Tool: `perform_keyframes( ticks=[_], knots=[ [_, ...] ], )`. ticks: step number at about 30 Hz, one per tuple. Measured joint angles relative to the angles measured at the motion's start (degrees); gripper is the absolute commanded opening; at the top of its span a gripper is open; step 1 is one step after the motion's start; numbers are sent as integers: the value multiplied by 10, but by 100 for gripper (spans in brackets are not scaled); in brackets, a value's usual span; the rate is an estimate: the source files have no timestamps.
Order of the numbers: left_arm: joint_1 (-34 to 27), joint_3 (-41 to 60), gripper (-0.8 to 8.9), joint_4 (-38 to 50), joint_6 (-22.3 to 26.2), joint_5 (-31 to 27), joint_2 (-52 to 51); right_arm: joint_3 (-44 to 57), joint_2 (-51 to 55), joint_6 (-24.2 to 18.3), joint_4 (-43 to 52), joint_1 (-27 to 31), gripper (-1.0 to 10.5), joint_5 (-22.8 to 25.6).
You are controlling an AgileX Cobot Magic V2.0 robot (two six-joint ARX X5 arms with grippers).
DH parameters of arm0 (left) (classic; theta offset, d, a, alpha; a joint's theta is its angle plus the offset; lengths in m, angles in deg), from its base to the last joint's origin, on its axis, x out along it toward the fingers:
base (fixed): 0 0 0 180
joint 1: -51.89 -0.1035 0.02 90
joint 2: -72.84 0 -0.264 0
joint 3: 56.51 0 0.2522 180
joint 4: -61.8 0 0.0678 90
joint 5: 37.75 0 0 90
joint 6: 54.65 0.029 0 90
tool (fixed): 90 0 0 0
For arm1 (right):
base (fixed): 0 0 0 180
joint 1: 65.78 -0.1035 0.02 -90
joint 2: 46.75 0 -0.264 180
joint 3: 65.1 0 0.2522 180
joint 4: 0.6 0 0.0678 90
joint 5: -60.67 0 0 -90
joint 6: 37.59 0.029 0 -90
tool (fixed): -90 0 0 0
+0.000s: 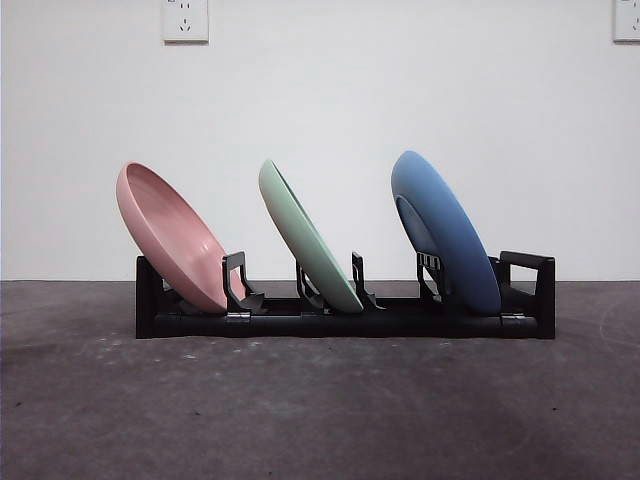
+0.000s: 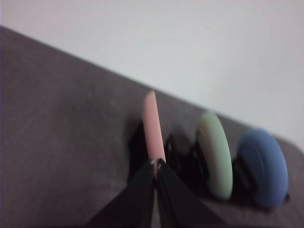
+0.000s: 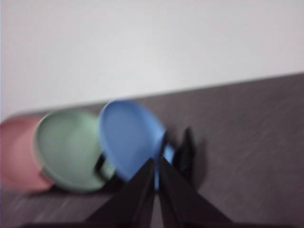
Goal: Place the plate
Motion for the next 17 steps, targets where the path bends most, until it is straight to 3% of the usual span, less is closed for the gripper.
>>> perform_keyframes(
  ticks=[7, 17],
  knots=[
    [0, -96, 11, -124, 65, 74, 119, -146, -132, -10, -163, 0, 14, -98],
    [1, -219, 11, -300, 121, 83, 254, -300, -268, -34, -332, -2, 14, -111]
  ],
)
